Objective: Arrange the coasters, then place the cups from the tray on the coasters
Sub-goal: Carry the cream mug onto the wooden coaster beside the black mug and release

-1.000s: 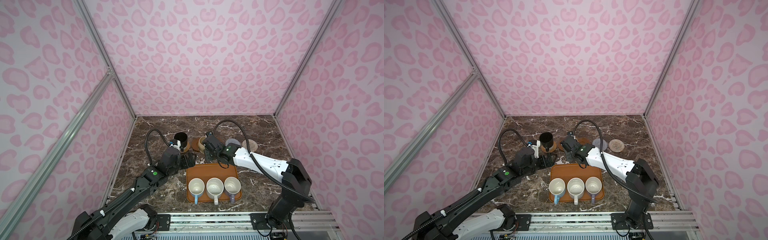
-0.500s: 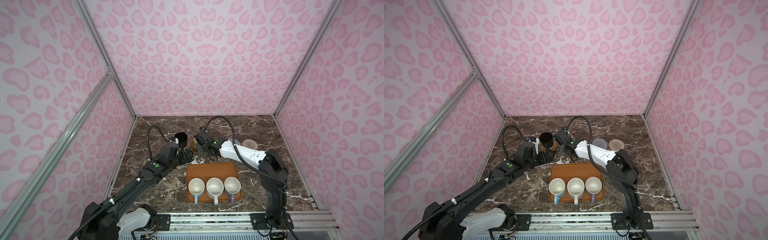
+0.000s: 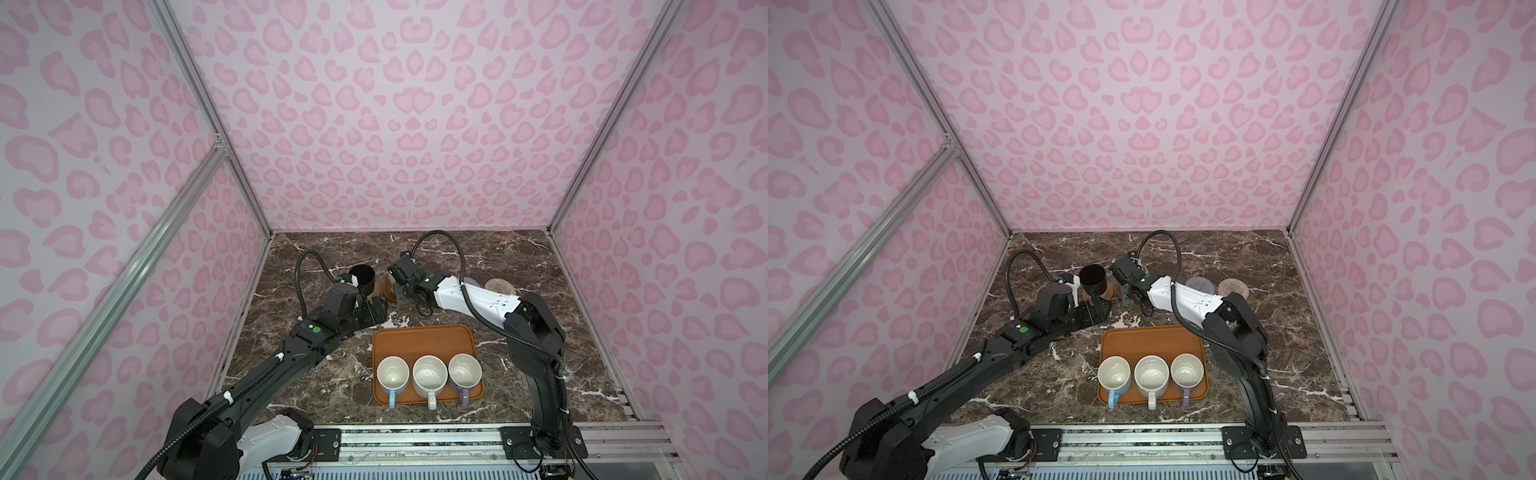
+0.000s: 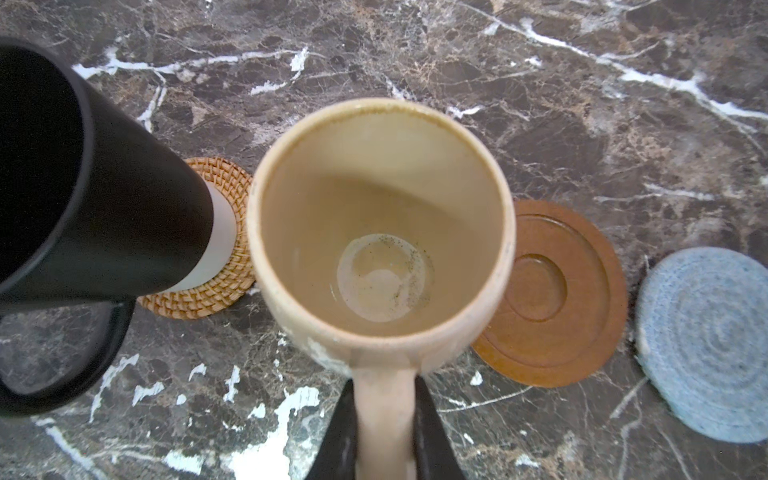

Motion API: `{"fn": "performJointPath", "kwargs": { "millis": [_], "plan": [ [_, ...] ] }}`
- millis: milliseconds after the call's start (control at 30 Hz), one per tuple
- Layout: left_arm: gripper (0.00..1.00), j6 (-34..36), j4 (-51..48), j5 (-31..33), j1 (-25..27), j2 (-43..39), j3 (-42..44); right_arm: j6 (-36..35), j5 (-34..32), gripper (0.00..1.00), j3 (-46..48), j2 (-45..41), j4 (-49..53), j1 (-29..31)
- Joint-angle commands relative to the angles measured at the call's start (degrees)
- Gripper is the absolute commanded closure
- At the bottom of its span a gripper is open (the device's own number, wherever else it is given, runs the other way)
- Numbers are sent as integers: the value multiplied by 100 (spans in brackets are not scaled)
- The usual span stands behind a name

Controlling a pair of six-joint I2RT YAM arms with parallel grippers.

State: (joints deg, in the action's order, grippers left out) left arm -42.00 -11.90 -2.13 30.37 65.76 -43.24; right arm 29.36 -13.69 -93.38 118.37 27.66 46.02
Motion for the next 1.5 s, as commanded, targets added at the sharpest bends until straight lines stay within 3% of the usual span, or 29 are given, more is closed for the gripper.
{"fn": "performJointPath", "kwargs": {
  "millis": [0, 533, 967, 1133, 1333, 1467],
  "plan": [
    [5, -32, 174, 18, -5, 16, 36, 8, 29, 100, -142, 131, -334, 10],
    [5, -44, 133, -40, -5, -28, 71, 293, -121, 99, 158, 125, -179, 205],
    [5, -88, 157, -68, -5, -87, 168, 436, 98, 63, 83, 222, -6, 206],
    [5, -97, 135, -85, -4, -102, 167, 445, 207, 55, 81, 207, -19, 206],
    [4, -111, 18, -56, -5, -233, 167, 456, 175, 33, 276, -132, -78, 240],
    [4, -120, -143, -76, -4, -361, 142, 473, 227, 25, 649, -582, -292, 250]
  ]
}}
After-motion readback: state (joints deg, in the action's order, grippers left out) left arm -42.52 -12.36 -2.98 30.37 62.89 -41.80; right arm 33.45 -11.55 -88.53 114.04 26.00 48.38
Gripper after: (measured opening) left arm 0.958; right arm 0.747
